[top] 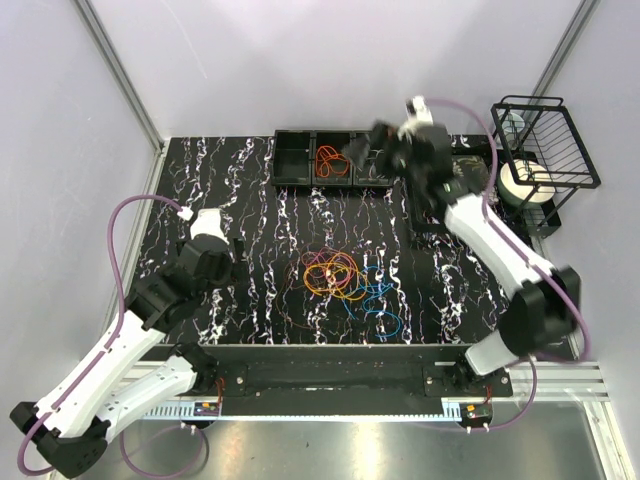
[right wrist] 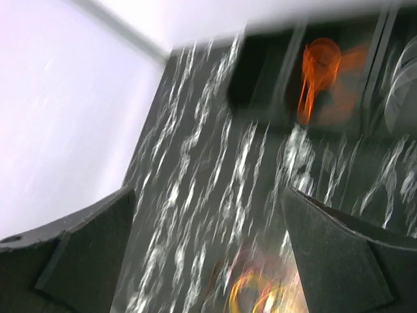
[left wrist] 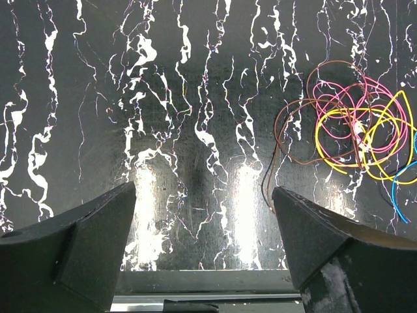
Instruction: Untangle the cables
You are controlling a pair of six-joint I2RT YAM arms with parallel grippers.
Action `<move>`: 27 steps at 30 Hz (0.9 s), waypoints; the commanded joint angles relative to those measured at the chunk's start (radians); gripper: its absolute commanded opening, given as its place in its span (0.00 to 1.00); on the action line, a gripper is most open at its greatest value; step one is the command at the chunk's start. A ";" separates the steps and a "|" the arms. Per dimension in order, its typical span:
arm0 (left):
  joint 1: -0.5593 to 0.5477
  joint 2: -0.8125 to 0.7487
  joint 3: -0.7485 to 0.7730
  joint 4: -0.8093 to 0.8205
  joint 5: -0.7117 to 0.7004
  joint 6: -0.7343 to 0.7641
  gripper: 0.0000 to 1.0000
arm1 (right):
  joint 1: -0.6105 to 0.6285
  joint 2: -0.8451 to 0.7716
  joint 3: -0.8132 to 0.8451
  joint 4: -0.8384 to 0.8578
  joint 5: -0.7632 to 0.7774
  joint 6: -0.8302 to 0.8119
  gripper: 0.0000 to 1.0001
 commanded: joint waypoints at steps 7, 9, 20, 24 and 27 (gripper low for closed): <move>0.003 0.007 0.026 0.036 0.012 -0.001 0.89 | -0.022 -0.131 -0.182 -0.177 -0.039 0.088 1.00; 0.003 0.017 0.029 0.049 0.026 -0.007 0.89 | -0.023 -0.183 -0.223 -0.188 0.006 0.085 1.00; -0.010 0.163 0.029 0.188 0.187 -0.064 0.85 | -0.023 -0.275 -0.357 -0.367 0.080 0.067 1.00; -0.060 0.255 0.024 0.271 0.191 -0.091 0.84 | -0.023 -0.306 -0.417 -0.378 0.095 0.070 1.00; -0.125 0.342 0.038 0.317 0.176 -0.116 0.82 | -0.023 -0.307 -0.446 -0.381 0.074 0.073 1.00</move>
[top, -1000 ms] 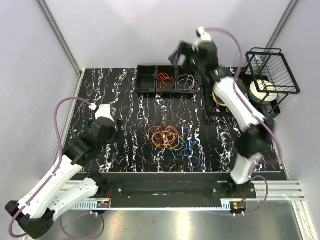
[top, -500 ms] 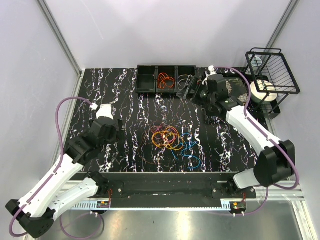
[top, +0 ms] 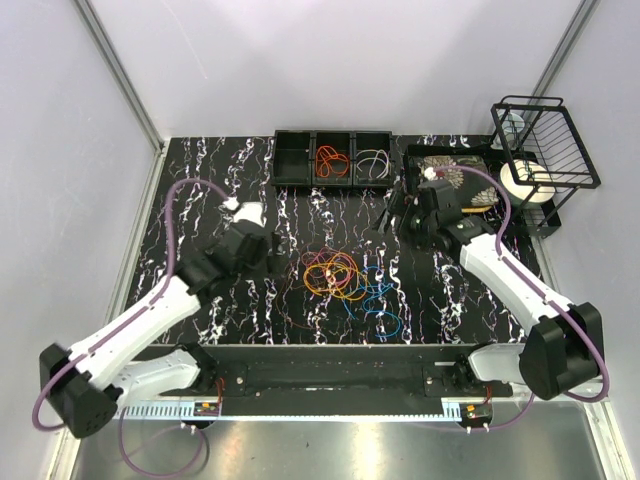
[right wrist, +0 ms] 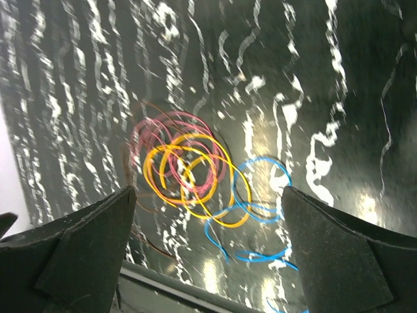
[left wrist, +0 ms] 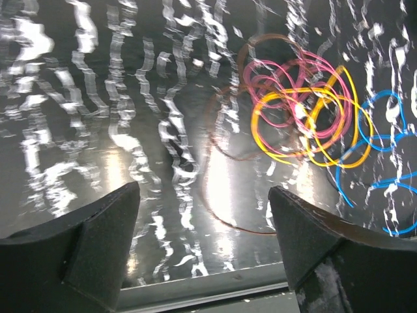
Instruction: Untangle the cables
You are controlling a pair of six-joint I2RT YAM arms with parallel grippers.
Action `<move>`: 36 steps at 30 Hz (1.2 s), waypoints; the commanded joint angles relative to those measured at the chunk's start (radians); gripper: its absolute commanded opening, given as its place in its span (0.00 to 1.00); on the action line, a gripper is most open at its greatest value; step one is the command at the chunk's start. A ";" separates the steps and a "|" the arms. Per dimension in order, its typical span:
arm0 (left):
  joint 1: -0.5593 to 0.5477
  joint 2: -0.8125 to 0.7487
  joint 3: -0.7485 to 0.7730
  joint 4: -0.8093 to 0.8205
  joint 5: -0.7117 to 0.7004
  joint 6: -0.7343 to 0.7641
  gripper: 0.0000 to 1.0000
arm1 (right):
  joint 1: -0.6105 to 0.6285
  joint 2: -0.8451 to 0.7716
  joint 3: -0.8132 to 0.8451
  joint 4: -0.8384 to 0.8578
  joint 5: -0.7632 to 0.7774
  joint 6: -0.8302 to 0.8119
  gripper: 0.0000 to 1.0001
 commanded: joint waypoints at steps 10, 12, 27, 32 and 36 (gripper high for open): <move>-0.170 0.322 0.060 0.239 0.031 -0.133 0.74 | -0.003 -0.032 -0.066 -0.007 0.002 -0.032 1.00; -0.169 0.336 0.046 0.269 0.045 -0.146 0.73 | -0.002 -0.026 -0.068 -0.007 -0.002 -0.033 1.00; -0.170 0.441 0.034 0.332 0.065 -0.195 0.65 | -0.002 0.003 -0.077 0.015 -0.013 -0.041 1.00; -0.170 0.463 0.031 0.343 0.068 -0.203 0.61 | -0.002 0.009 -0.077 0.015 -0.015 -0.042 1.00; -0.169 0.475 0.025 0.352 0.070 -0.209 0.55 | -0.003 0.009 -0.080 0.013 -0.015 -0.044 1.00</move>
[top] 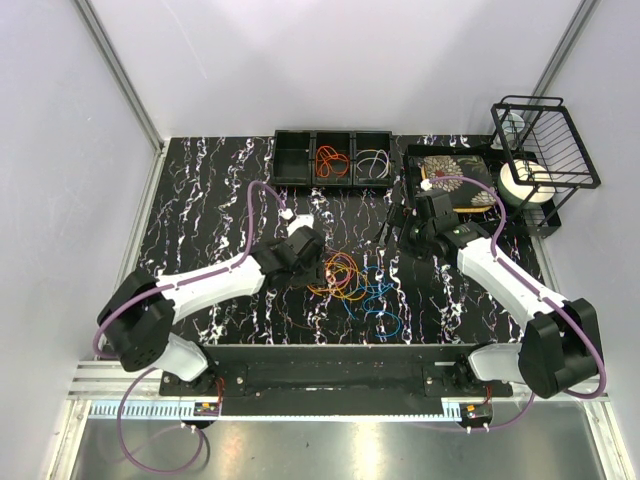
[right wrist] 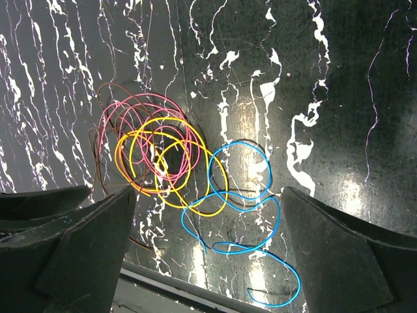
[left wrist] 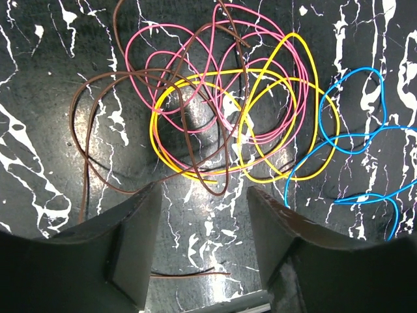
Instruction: Untangle the cables
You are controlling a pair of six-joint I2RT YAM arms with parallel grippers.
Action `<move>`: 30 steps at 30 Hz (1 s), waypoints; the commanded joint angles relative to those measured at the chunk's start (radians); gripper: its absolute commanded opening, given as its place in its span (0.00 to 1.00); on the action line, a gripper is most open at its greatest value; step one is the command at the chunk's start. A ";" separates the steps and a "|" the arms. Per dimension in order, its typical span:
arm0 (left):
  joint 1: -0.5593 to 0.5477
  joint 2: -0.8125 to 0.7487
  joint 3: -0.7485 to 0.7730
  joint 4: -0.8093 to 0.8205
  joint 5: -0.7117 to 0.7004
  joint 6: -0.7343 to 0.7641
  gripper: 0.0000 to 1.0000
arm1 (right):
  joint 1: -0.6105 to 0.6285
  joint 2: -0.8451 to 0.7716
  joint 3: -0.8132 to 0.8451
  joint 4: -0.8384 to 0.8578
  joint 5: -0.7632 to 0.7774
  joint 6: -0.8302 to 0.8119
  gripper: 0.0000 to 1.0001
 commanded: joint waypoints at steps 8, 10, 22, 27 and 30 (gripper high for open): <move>-0.003 0.028 -0.003 0.069 0.011 -0.020 0.40 | -0.002 0.002 -0.008 0.020 -0.012 -0.014 1.00; -0.003 0.032 -0.005 0.072 0.014 -0.020 0.38 | -0.002 -0.002 -0.008 0.018 -0.010 -0.014 1.00; -0.003 0.051 0.006 0.057 0.007 -0.019 0.00 | -0.002 -0.005 -0.008 0.017 -0.014 -0.015 1.00; -0.003 0.042 0.015 0.038 0.005 -0.017 0.00 | -0.003 -0.004 -0.008 0.015 -0.014 -0.015 1.00; -0.003 0.025 0.058 -0.017 0.002 -0.003 0.00 | 0.000 -0.007 -0.008 0.014 -0.014 -0.014 1.00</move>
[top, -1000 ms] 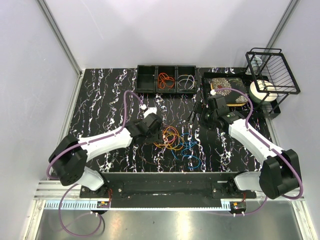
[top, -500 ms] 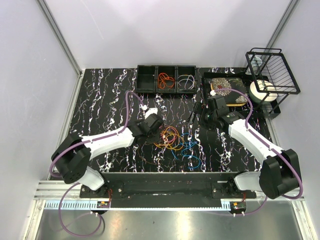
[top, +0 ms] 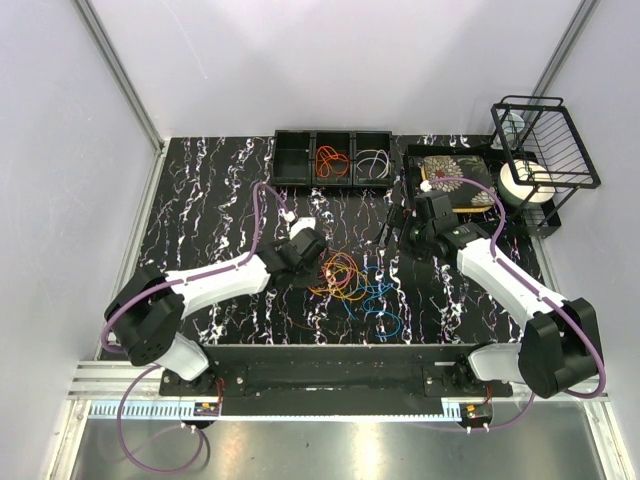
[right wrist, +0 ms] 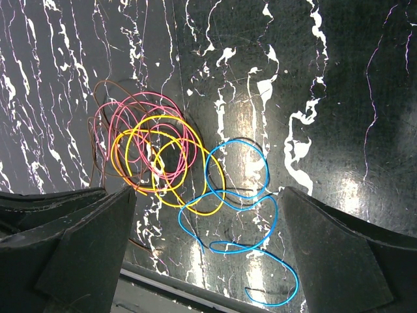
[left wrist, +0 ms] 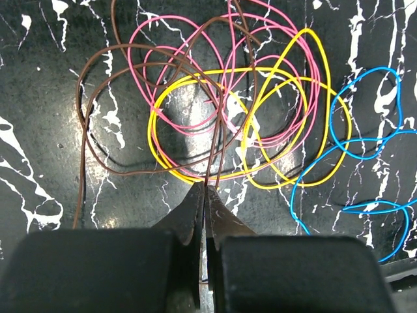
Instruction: Untangle the cables
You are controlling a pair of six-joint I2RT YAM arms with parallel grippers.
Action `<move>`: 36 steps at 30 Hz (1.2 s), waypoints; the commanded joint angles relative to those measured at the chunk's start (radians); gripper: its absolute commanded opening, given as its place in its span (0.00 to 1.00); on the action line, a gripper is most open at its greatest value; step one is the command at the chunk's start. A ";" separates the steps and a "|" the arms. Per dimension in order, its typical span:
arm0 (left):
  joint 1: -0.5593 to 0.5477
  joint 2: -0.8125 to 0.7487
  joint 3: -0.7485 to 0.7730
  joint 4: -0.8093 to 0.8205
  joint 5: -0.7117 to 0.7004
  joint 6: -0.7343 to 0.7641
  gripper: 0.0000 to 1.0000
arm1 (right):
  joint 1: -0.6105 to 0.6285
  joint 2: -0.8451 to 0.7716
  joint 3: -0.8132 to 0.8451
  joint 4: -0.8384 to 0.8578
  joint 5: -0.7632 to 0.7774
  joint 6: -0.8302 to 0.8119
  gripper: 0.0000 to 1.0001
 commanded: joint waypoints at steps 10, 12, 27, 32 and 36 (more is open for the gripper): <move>-0.003 -0.151 0.351 -0.254 -0.047 0.129 0.00 | -0.002 -0.044 0.000 -0.004 -0.009 -0.001 1.00; -0.001 -0.157 0.487 -0.332 -0.092 0.175 0.00 | -0.002 -0.058 -0.002 -0.007 -0.005 0.001 1.00; 0.000 -0.317 0.835 -0.257 -0.146 0.469 0.00 | -0.003 -0.145 -0.009 -0.032 0.025 0.010 1.00; 0.000 -0.395 0.582 -0.242 -0.142 0.372 0.17 | -0.002 -0.160 -0.008 -0.044 0.036 0.005 1.00; -0.001 -0.423 0.428 -0.223 -0.130 0.300 0.57 | -0.002 -0.156 -0.011 -0.044 0.034 0.007 1.00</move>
